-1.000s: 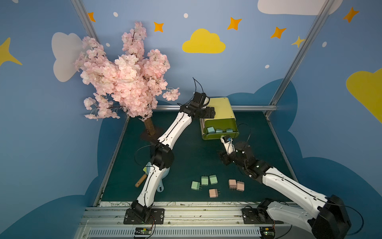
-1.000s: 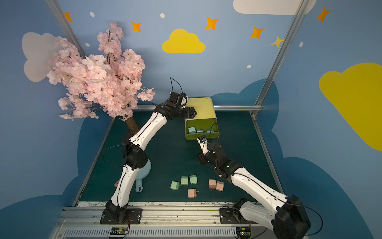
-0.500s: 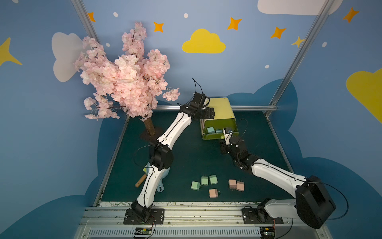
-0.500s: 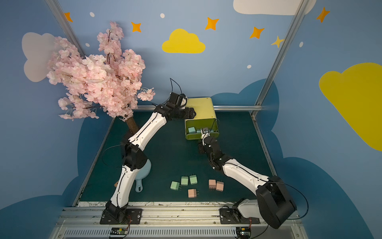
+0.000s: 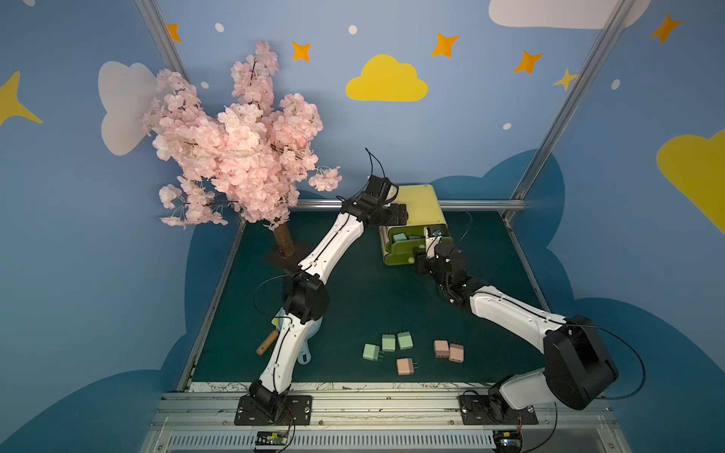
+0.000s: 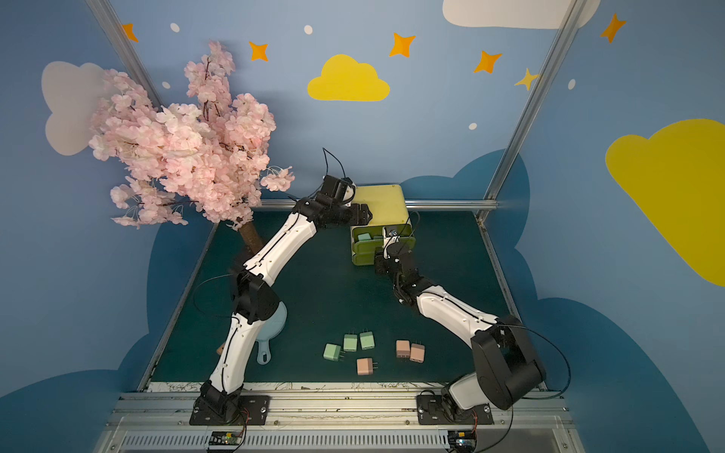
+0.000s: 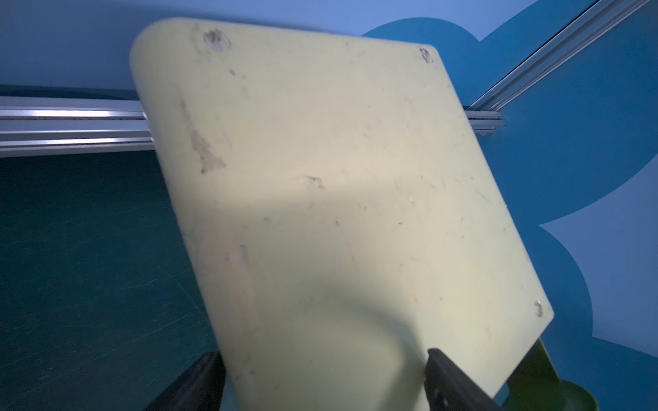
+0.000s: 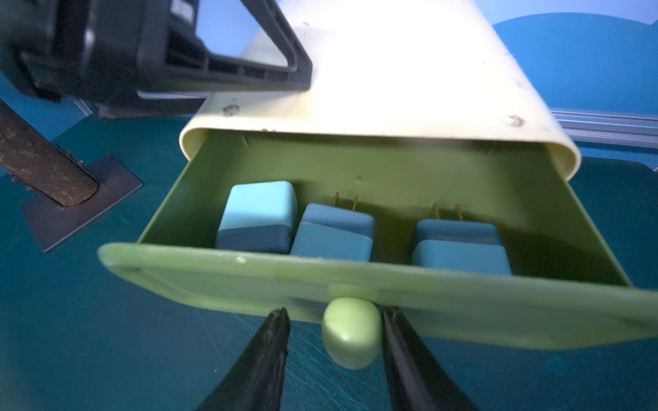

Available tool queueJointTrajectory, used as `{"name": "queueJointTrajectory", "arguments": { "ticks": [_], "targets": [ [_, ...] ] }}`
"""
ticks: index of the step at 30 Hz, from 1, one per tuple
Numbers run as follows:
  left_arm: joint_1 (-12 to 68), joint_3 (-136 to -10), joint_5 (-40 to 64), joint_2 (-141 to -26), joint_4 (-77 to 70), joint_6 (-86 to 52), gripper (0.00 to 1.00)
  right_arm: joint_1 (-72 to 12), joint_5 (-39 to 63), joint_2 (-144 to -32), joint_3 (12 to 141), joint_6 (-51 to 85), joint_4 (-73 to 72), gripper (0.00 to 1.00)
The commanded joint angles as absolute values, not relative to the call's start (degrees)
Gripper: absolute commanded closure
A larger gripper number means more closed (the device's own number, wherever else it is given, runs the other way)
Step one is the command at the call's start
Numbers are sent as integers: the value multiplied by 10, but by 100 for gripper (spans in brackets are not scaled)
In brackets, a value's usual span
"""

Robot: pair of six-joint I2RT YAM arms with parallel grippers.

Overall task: Place the plugs into the drawer by color
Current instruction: Close the drawer in the storage box.

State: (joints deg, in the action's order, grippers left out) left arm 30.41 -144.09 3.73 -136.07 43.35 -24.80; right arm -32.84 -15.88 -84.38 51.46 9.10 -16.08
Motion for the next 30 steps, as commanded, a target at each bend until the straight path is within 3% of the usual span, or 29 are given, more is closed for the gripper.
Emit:
{"name": "queueJointTrajectory", "arguments": {
  "ticks": [1, 18, 30],
  "targets": [
    [311, -1432, 32, -1343, 455, -243, 11, -320, -142, -867, 547, 112, -209, 53],
    [314, -1432, 35, -1332, 452, -245, 11, -286, -110, -974, 588, 177, -348, 52],
    [283, -1433, 54, -1306, 422, -259, 9, -250, -2, -882, 459, 278, -370, 49]
  ]
}}
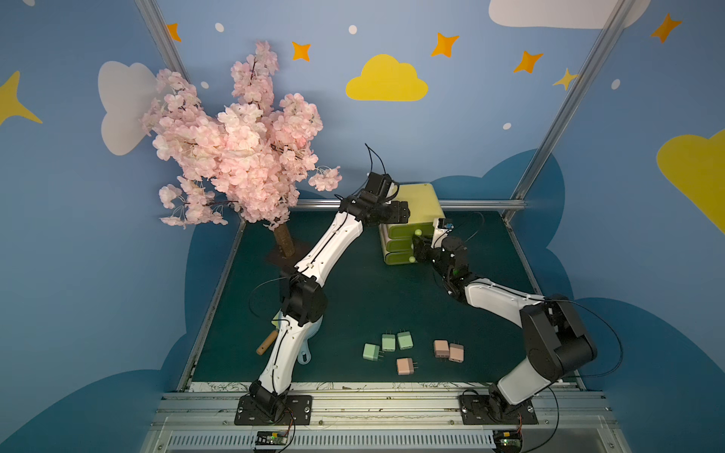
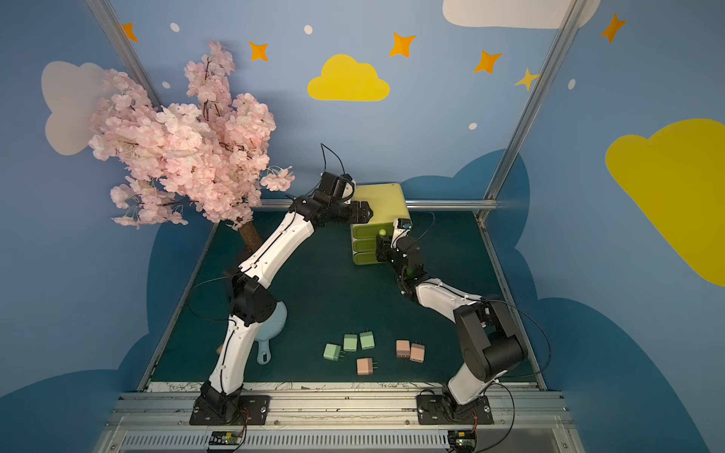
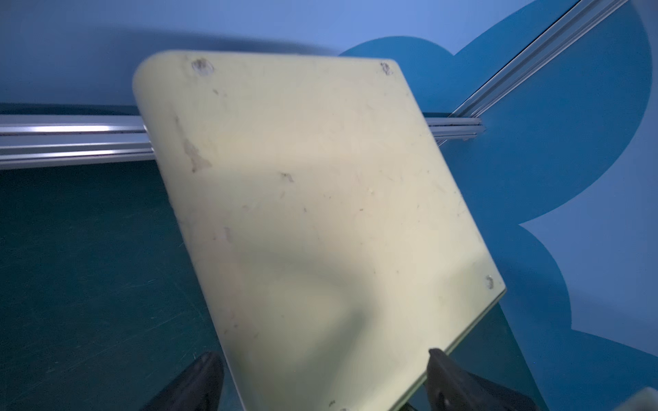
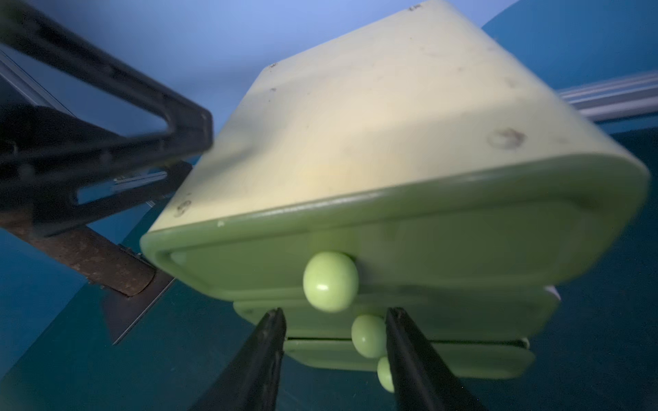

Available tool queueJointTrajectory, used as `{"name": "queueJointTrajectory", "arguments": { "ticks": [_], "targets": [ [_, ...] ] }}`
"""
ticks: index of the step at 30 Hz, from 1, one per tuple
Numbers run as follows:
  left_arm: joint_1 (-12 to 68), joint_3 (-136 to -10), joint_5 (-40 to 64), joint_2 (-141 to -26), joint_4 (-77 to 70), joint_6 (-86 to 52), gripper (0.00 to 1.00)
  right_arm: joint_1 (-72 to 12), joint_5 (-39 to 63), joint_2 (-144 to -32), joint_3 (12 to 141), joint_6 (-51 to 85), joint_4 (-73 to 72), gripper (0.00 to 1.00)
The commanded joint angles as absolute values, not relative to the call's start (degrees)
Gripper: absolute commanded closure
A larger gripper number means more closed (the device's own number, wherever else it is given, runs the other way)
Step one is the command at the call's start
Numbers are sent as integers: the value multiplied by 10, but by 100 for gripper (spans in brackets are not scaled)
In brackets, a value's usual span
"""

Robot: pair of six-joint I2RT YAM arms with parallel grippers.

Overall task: Place the plugs into the drawer by color
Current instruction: Close the drawer in the storage box, then open the drawer in the storage box.

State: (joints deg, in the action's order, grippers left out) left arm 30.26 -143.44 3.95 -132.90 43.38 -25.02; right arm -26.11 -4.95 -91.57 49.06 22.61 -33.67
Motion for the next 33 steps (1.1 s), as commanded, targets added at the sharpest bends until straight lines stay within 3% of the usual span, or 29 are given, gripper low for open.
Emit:
{"name": "queueJointTrajectory", "arguments": {
  "ticks": [1, 11, 22, 26, 33],
  "targets": [
    [278, -1433, 62, -1308, 418, -264, 9, -244, 11, -875, 447, 292, -373, 49],
    [262, -1455, 100, -1350, 410, -274, 9, -173, 159, -882, 413, 427, -403, 48],
    [257, -1456, 123, -1375, 408, -285, 11, -147, 259, -1012, 437, 533, -582, 49],
    [256, -1455, 128, -1379, 412, -289, 15, -143, 275, -1076, 452, 586, -658, 50],
    [255, -1452, 130, -1377, 414, -290, 18, -143, 270, -1103, 465, 595, -664, 51]
  ]
}}
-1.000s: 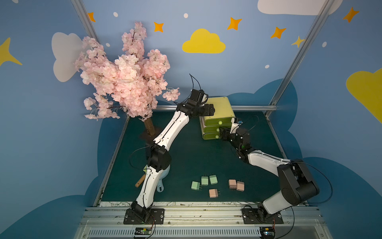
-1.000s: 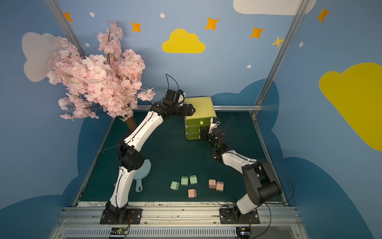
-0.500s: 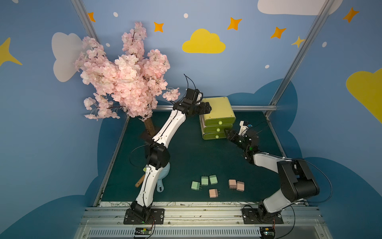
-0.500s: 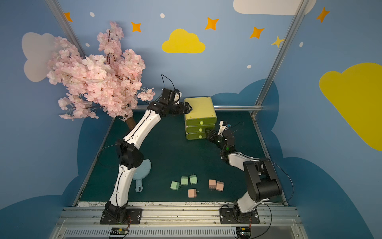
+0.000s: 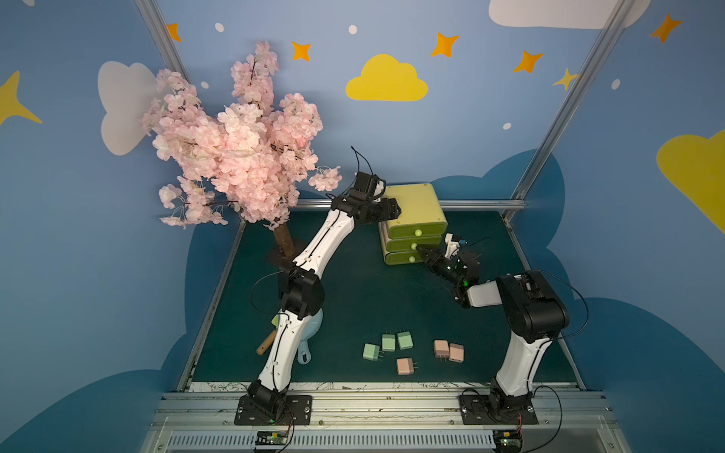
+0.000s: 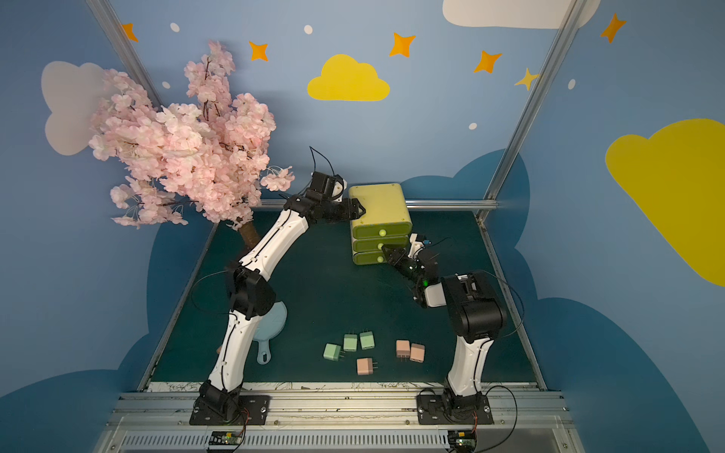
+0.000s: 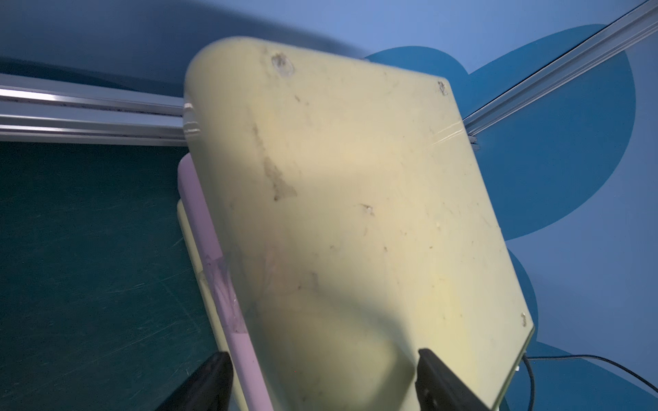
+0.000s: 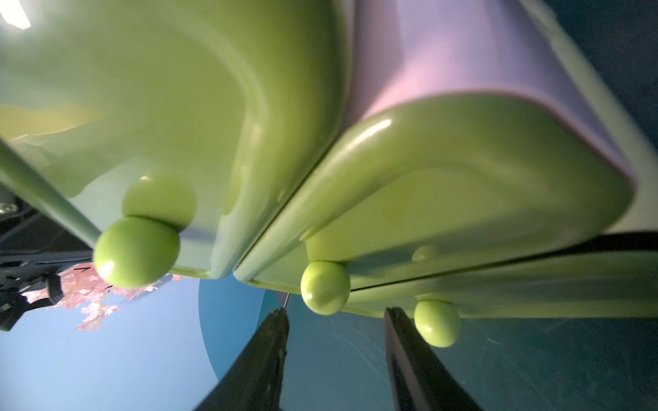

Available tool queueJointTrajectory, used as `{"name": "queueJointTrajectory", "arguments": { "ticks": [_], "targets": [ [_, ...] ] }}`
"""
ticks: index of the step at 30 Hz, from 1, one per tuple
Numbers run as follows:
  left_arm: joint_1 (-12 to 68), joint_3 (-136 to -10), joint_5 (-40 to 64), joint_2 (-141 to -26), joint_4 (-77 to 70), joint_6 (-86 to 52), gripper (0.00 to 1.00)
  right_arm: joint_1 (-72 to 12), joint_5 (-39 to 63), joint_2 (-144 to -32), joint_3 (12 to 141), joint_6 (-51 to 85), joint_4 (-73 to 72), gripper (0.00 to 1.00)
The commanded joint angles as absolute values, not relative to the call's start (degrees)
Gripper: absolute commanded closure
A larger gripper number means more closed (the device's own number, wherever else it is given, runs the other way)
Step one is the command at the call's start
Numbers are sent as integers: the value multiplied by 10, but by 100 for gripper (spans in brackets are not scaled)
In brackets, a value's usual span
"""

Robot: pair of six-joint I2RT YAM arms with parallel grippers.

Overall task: Place the plugs into the drawer by color
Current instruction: Open the drawer in the storage box.

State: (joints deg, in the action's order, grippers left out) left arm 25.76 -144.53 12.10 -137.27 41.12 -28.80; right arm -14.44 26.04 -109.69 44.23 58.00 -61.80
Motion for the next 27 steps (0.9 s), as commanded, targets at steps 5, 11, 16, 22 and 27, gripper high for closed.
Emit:
{"name": "queueJointTrajectory", "arguments": {
  "ticks": [5, 11, 16, 22, 27],
  "targets": [
    [255, -1452, 130, -1382, 413, -297, 22, -145, 265, -1118, 474, 607, -669, 52],
    [256, -1451, 145, -1383, 414, -301, 23, -151, 264, -1136, 488, 622, -673, 53],
    [256, -1448, 141, -1379, 416, -300, 23, -156, 259, -1149, 491, 627, -672, 54],
    [258, -1442, 139, -1377, 414, -301, 23, -159, 261, -1163, 499, 638, -682, 55],
    [257, -1434, 137, -1373, 410, -301, 23, -157, 263, -1168, 508, 646, -687, 60]
  ]
}}
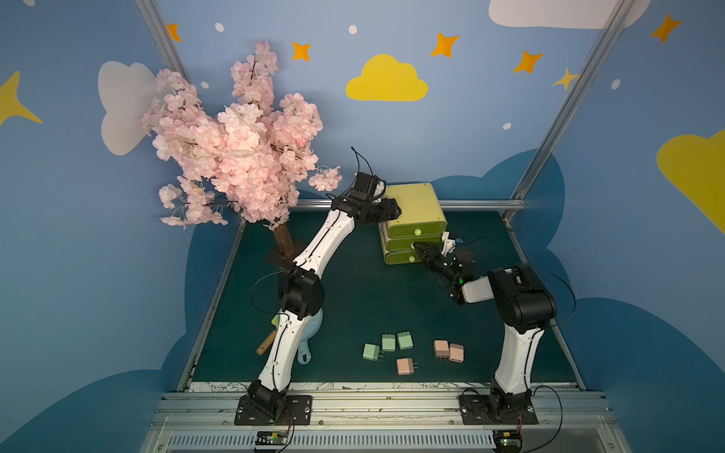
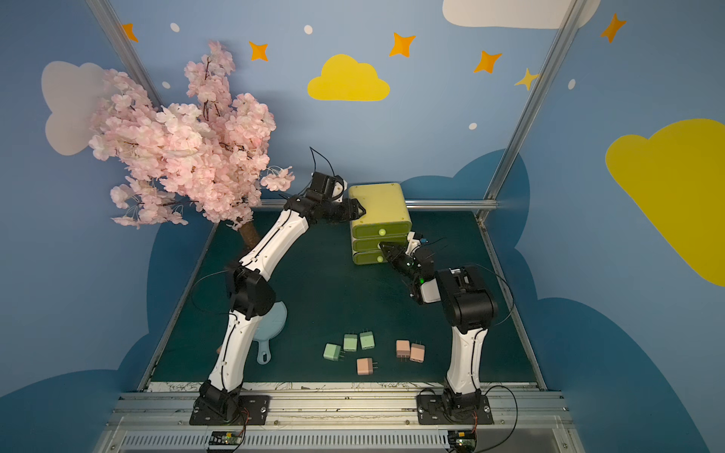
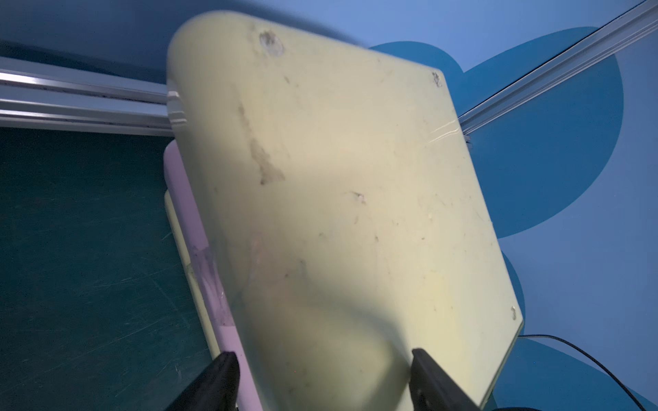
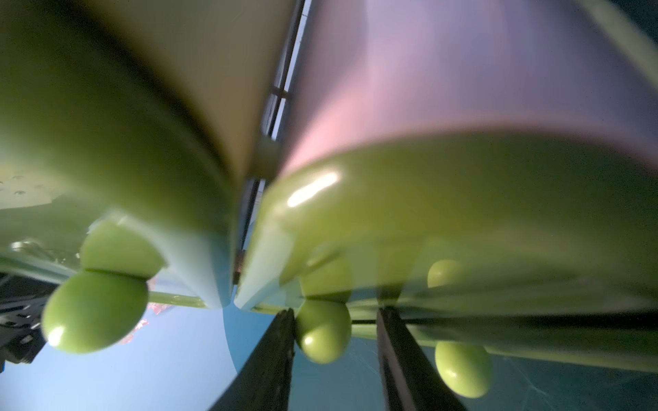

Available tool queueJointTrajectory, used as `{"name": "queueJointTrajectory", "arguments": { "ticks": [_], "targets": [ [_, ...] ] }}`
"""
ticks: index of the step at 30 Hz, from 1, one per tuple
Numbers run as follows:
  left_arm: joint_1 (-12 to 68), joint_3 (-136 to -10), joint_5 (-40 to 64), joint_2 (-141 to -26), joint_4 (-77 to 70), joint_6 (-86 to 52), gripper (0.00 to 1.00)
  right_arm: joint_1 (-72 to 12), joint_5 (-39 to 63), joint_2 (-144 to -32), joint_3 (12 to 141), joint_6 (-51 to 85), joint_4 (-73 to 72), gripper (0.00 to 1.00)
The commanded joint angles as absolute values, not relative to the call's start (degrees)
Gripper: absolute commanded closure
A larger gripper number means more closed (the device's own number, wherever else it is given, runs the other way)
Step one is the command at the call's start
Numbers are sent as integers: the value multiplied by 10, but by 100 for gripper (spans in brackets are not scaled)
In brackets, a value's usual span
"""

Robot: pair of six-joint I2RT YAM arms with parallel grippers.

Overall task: Place the plugs into the drawer by color
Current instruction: Open the drawer in the storage box.

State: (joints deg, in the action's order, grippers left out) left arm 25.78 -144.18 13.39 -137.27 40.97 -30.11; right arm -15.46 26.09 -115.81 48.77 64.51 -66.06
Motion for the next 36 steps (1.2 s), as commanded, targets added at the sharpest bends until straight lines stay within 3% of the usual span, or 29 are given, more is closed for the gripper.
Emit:
{"name": "queueJointTrajectory", "arguments": {
  "ticks": [1, 18, 27, 36],
  "targets": [
    [257, -1434, 137, -1373, 410, -300, 23, -157, 263, -1167, 510, 647, -687, 61],
    [258, -1432, 137, -1372, 410, -301, 22, -178, 238, -1179, 500, 723, -744, 65],
    [256, -1431, 117, -1377, 409, -293, 22, -166, 238, -1166, 466, 713, -736, 81],
    [251, -1431, 116, -1388, 407, -293, 22, -193, 226, -1069, 399, 653, -667, 82]
  ]
}}
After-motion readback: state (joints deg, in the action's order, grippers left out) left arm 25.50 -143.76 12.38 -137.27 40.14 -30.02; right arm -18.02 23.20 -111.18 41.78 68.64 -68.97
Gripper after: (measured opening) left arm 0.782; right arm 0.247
